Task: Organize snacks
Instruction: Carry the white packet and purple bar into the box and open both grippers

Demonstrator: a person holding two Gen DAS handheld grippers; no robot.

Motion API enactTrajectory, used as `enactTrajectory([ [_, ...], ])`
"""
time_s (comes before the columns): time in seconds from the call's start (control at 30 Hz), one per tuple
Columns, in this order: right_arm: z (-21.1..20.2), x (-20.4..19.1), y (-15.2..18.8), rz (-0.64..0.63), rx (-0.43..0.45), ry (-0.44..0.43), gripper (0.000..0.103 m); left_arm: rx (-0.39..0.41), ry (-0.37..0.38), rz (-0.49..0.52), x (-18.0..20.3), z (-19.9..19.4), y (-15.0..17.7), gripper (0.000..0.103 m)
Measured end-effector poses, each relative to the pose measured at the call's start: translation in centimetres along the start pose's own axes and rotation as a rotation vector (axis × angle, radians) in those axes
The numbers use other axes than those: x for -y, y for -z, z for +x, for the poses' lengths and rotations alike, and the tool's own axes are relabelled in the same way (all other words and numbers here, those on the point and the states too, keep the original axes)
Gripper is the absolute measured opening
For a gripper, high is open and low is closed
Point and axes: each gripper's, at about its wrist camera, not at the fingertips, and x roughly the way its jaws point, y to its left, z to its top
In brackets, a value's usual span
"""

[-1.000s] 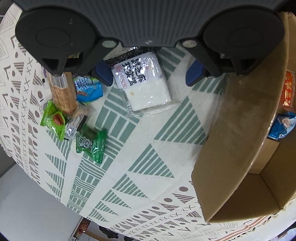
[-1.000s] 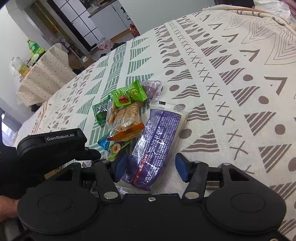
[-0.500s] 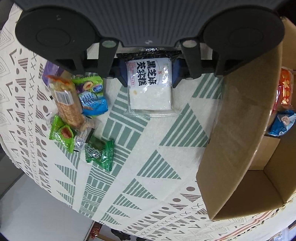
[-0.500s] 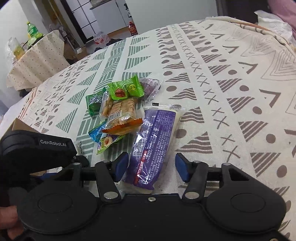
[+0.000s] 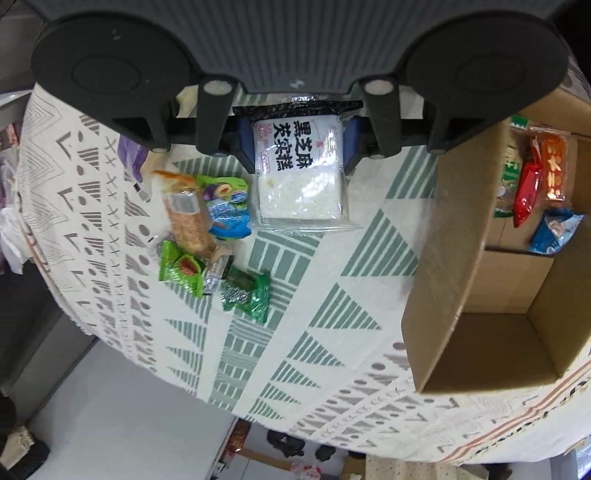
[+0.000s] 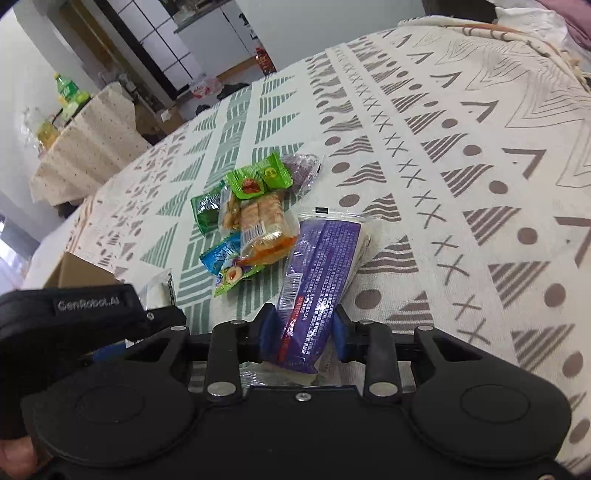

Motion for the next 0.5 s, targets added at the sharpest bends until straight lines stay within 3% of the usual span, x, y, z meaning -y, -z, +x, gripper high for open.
enactTrajectory([
  [0.17, -1.2, 0.0, 0.3, 0.008, 0.015, 0.002, 0.031, 0.046, 0.030, 0.029, -0.3, -2.1, -0.4, 0.046],
  [0.5, -4.5, -1.8, 0.5, 0.032, 0.087, 0.011, 0.031, 0.082, 0.091, -0.008, -2.6, -5.0, -0.8, 0.045],
])
